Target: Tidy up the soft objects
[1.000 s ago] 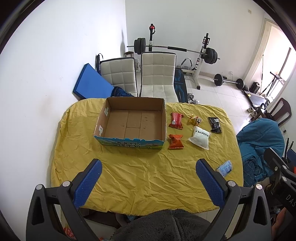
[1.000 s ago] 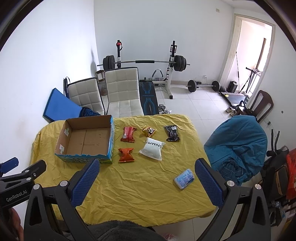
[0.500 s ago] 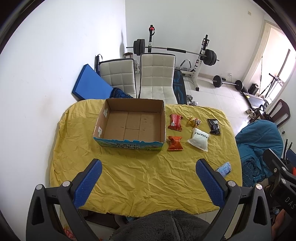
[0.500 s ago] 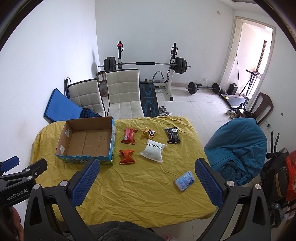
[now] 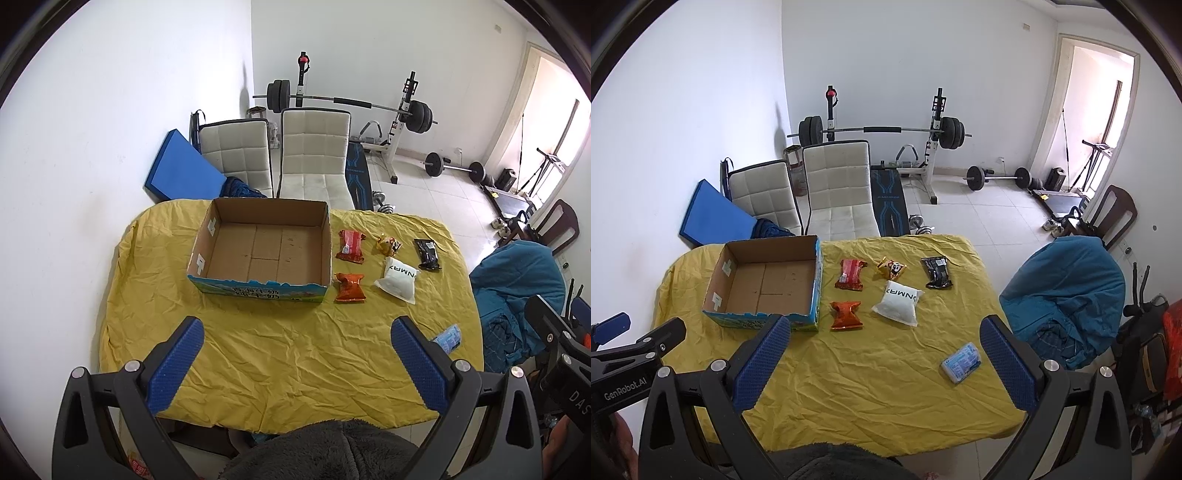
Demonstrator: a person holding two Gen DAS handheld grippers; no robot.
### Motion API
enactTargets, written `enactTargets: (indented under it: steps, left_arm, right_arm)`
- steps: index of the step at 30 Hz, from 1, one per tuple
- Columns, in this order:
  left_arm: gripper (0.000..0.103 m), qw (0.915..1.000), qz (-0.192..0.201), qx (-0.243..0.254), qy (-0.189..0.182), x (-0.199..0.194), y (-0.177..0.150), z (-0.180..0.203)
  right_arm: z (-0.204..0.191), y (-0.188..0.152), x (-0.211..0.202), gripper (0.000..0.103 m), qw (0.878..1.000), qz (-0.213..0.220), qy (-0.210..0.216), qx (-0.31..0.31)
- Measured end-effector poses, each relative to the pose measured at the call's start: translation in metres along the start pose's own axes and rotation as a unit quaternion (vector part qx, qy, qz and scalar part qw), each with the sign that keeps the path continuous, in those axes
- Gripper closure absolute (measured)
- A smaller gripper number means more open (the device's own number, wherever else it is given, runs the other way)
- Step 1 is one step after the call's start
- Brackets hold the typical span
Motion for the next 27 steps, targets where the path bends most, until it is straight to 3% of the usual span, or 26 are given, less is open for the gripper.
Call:
enactTargets:
  steps: [27]
  left_arm:
    - [0.000, 1.0000, 0.006, 0.000, 0.000, -0.0027, 0.0015, -0.0043]
  right_arm:
    - [-0.0049, -0.0003, -0.0009, 0.000, 1.000, 0.007, 0.005, -0.005]
Point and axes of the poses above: each gripper's, at about its wrist camera, not at the fingertips, and x roughly the way its jaws point, z to its right, y to its top, the point moved 1 cm from there along x, roughly the way its jaws point, and after that the axes turned 1 degree about z, right-handed, at the moved point
